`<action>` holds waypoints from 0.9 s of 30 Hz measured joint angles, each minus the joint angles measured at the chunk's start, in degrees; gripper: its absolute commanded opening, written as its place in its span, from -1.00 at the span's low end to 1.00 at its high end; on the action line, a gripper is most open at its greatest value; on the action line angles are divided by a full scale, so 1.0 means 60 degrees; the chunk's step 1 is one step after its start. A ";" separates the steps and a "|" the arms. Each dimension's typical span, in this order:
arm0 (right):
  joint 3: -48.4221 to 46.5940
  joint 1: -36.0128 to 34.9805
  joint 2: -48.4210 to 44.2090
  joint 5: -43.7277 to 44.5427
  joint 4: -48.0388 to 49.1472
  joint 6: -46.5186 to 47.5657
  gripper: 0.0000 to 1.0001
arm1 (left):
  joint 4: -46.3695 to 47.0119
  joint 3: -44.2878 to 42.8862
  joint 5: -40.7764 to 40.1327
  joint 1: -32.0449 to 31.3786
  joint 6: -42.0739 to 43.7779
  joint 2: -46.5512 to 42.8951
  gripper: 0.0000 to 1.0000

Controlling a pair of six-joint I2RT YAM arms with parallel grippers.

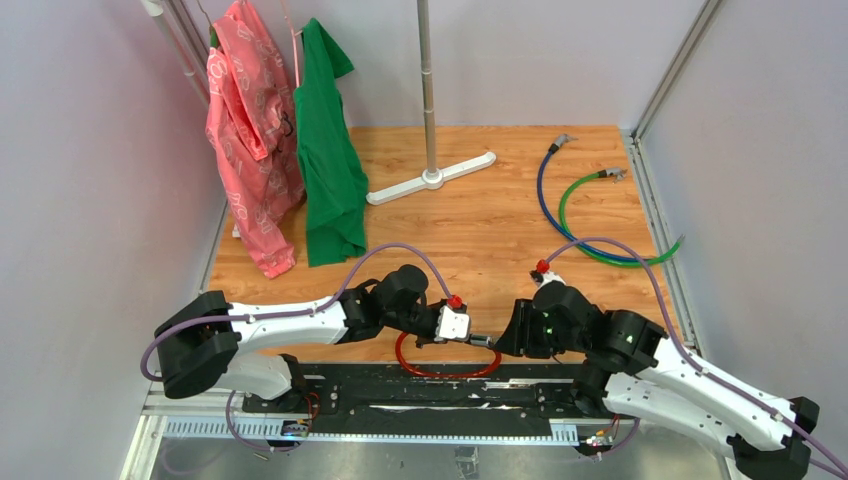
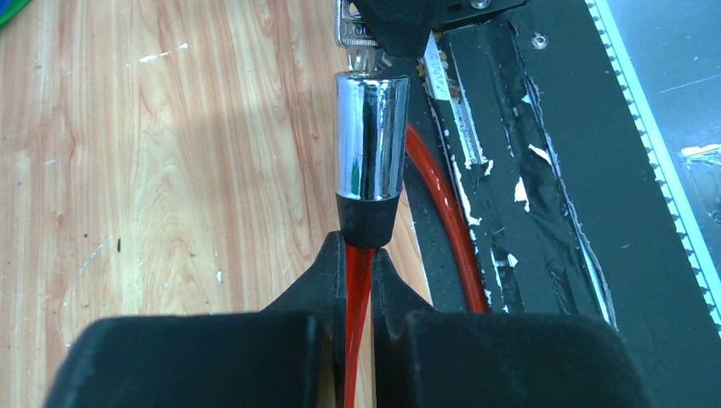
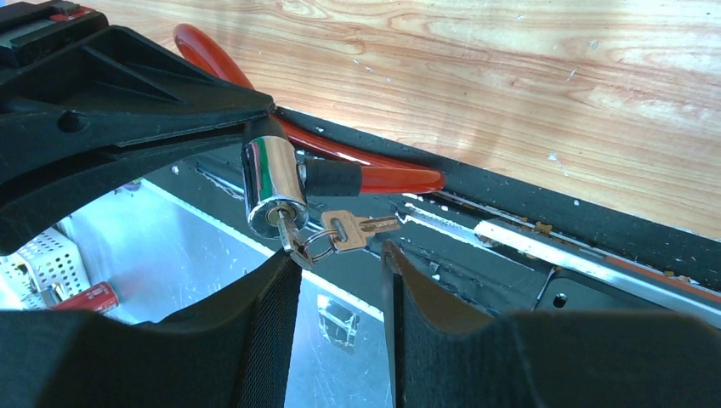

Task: Lock with the key
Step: Lock the lock.

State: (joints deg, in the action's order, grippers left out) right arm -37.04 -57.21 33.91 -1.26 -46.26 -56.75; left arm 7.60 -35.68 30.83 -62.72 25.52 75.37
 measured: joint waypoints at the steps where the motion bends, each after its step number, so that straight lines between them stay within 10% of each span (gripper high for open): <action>1: -0.0018 0.0000 0.0036 0.0011 -0.0011 0.0036 -0.17 | -0.0004 0.0000 0.0000 0.0000 0.0004 0.0000 -1.00; 27: -0.1224 0.0000 0.1093 0.1322 -0.1504 0.0754 0.00 | 0.0000 -0.0073 -0.0288 0.0000 -0.0040 0.0000 -1.00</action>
State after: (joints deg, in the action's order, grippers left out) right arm -44.38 -57.21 40.47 6.68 -55.29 -52.23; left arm 7.60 -36.12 29.10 -62.72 25.28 75.37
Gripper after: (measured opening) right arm 0.525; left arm 0.060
